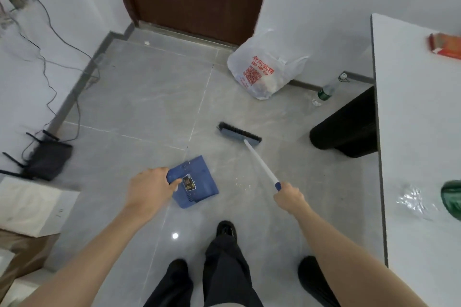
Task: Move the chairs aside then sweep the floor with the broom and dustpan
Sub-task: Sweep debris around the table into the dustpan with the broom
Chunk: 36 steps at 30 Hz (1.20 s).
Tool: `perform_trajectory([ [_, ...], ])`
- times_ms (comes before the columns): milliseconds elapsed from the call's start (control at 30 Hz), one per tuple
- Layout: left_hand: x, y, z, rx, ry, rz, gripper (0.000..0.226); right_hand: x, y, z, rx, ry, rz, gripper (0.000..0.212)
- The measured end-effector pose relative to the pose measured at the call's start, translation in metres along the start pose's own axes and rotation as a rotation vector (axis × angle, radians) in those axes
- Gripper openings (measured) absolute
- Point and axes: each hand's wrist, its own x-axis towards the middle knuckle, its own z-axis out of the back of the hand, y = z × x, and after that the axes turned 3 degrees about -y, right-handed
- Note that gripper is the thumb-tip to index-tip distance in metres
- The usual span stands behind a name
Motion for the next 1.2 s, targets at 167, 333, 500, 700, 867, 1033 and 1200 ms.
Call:
perform_trajectory([
  [167,-0.031,0.045,-0.007,-0.027,0.023,-0.081,0.034,-0.082,-0.027,-0.045,0.026,-0.041,-0.071,0.034],
  [333,-0.056,0.077,-0.009,0.003,0.020,-0.138,0.034,-0.144,-0.025,-0.067,0.008,-0.053,-0.122,0.028],
  [500,-0.071,0.090,-0.004,-0.014,0.074,-0.114,0.037,-0.164,-0.013,-0.072,0.101,0.029,-0.161,0.028],
  [700,-0.079,0.092,-0.014,-0.003,0.114,-0.116,0.040,-0.175,-0.025,-0.073,0.179,-0.039,-0.157,0.033],
  [867,-0.075,0.093,-0.039,0.003,0.106,-0.141,0.040,-0.154,-0.040,-0.082,0.167,-0.075,-0.161,0.038],
  [1033,-0.071,0.087,-0.048,0.063,0.080,-0.139,0.038,-0.135,-0.050,-0.102,0.202,-0.043,-0.210,0.039],
  [1200,-0.080,0.078,-0.055,0.071,0.083,-0.114,0.036,-0.141,-0.051,-0.100,0.120,0.041,-0.130,0.032],
])
